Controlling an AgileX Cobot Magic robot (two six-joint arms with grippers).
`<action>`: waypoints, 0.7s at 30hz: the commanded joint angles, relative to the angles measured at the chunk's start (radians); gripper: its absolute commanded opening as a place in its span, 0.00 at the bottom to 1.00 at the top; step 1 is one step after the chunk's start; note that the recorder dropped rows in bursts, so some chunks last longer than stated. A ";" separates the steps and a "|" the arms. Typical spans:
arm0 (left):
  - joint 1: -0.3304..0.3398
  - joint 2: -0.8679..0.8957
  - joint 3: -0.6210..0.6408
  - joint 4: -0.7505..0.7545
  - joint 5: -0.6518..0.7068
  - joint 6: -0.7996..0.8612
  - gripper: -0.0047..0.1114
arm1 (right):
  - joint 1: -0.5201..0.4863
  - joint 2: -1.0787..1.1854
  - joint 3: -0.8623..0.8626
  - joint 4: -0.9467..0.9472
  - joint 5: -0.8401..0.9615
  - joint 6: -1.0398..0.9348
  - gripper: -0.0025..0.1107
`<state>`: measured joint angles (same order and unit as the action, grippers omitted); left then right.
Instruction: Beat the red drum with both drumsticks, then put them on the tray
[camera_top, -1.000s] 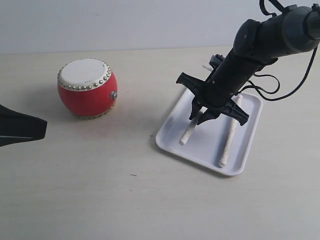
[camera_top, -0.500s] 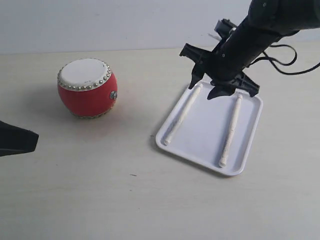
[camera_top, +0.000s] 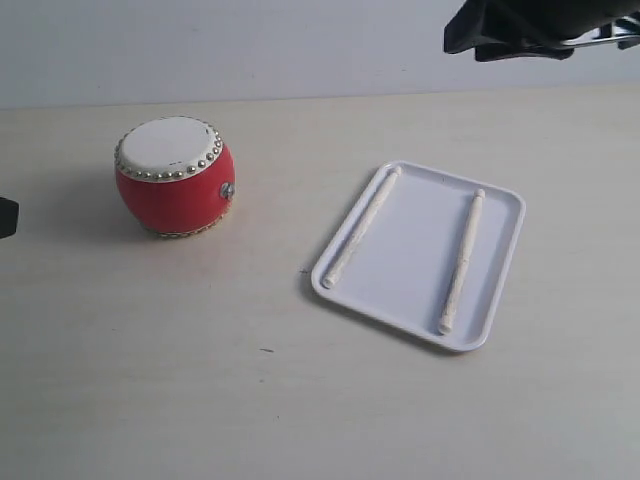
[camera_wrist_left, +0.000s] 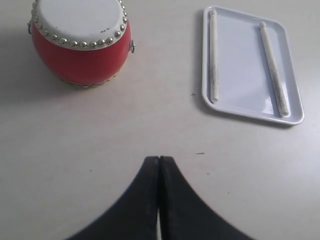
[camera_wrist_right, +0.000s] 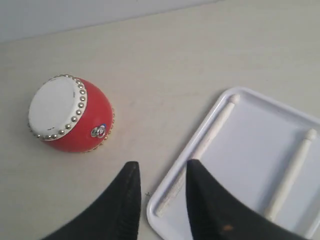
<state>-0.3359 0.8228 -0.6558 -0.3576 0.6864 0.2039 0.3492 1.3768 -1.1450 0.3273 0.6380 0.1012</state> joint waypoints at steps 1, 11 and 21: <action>-0.001 -0.008 0.001 0.006 -0.016 -0.007 0.04 | 0.000 -0.169 0.136 -0.005 -0.051 -0.021 0.15; -0.001 -0.008 0.001 0.006 -0.016 -0.001 0.04 | 0.000 -0.548 0.371 -0.048 -0.146 -0.075 0.02; -0.001 -0.008 0.001 0.006 -0.016 -0.001 0.04 | 0.000 -0.803 0.376 -0.077 -0.075 -0.074 0.02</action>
<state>-0.3359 0.8228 -0.6558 -0.3518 0.6813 0.2039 0.3492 0.6216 -0.7756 0.2593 0.5601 0.0380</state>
